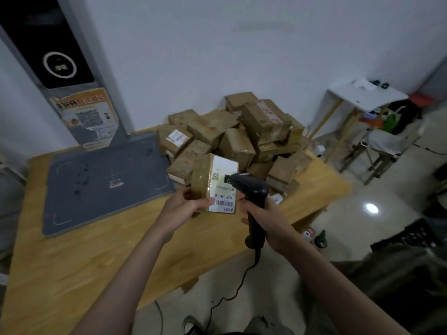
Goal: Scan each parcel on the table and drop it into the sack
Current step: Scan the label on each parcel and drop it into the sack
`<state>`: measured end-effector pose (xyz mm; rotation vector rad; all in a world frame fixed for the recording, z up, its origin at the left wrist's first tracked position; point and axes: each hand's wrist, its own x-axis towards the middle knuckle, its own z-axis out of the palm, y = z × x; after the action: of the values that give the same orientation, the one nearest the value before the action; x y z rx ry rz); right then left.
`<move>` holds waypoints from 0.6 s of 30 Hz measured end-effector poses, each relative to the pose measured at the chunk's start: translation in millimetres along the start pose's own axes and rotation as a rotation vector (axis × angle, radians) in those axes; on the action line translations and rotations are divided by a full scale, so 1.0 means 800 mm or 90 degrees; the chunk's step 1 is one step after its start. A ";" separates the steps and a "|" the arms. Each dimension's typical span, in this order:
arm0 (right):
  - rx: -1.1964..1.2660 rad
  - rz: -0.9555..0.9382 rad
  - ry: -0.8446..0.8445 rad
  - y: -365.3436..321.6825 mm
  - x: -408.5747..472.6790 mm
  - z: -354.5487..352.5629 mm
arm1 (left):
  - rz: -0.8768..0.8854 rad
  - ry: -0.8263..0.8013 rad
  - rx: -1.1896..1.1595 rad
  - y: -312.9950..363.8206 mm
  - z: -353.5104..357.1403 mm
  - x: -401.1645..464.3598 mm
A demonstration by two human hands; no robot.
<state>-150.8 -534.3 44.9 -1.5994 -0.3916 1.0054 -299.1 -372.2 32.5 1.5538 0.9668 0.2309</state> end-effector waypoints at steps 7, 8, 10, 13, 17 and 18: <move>0.082 0.023 0.032 0.035 -0.039 -0.108 | 0.052 -0.024 0.140 0.023 0.143 -0.021; 0.092 0.027 0.049 0.043 -0.047 -0.127 | 0.063 -0.035 0.169 0.024 0.168 -0.026; 0.113 0.032 0.084 0.062 -0.067 -0.168 | 0.081 -0.059 0.217 0.021 0.218 -0.034; 0.145 0.046 0.137 0.096 -0.099 -0.230 | 0.100 -0.125 0.275 0.012 0.294 -0.044; 0.165 0.080 0.219 0.147 -0.139 -0.305 | 0.108 -0.216 0.389 -0.001 0.395 -0.058; 0.167 0.091 0.240 0.158 -0.148 -0.321 | 0.103 -0.238 0.414 -0.002 0.419 -0.062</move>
<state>-53.3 -819.4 -28.4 -1.5489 0.1100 0.7996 -117.7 -650.1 -34.5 2.1741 0.6426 -0.2875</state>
